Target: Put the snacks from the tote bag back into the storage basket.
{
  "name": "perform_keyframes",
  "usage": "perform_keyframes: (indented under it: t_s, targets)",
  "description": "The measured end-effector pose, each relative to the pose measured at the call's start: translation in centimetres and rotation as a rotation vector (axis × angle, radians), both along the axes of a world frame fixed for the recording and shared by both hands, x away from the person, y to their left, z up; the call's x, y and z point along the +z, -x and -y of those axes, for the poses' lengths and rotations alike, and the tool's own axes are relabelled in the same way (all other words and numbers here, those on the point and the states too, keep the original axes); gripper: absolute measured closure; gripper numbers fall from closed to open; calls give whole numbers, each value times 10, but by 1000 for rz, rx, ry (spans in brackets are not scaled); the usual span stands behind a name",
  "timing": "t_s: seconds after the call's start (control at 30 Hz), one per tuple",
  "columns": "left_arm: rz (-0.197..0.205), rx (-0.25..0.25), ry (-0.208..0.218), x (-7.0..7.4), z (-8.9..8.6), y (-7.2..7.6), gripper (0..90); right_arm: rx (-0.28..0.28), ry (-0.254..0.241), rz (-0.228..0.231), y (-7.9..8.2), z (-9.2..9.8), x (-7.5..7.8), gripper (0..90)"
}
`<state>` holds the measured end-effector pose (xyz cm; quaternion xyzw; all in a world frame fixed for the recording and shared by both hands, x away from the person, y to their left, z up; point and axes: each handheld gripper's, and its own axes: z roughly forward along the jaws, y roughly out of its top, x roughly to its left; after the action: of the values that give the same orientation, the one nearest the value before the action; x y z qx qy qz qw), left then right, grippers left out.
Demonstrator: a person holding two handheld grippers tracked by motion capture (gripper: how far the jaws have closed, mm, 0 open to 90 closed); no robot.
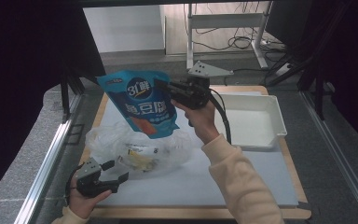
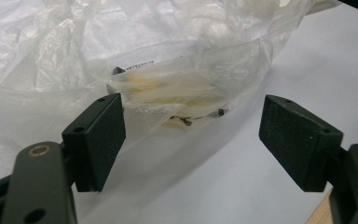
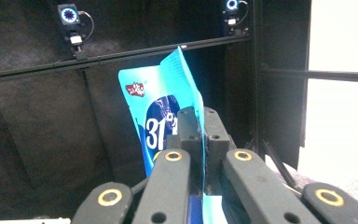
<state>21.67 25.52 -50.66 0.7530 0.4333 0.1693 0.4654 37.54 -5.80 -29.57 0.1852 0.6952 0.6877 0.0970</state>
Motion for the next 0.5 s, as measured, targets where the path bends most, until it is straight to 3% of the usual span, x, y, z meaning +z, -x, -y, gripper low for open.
perform_keyframes:
  t_s: [0.5]
  targets:
    - [0,-1,-8,0,0,0,230,-75,3,-2,-8,35,1,891]
